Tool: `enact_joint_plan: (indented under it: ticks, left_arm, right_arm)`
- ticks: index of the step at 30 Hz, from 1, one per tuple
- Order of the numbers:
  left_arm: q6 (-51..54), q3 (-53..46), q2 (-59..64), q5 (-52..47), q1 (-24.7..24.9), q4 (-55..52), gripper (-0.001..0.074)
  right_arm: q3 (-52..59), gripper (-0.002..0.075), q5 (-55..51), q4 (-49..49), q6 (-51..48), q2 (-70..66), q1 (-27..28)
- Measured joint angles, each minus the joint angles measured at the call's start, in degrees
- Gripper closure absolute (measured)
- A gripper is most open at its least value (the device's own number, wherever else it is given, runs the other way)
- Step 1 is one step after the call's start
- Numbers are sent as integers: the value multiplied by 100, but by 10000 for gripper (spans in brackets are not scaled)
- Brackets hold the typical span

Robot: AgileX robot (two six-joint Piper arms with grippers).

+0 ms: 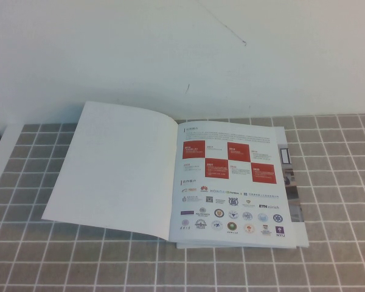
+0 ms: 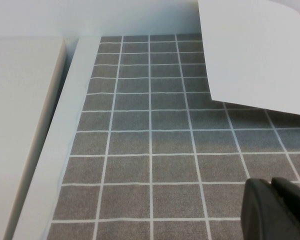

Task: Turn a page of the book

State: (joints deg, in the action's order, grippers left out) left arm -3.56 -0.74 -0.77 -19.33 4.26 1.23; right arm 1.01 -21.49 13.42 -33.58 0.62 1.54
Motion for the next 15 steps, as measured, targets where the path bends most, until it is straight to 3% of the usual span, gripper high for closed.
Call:
enact_joint_plan:
  ticks: [7,15]
  left_arm:
    - [0,0,0,0,0,0,738]
    - [0,0,0,0,0,-4,738]
  right_arm:
    - [0,727,108,-1116,1893,0,87]
    - [0,727,108,-1342,2574,0,87]
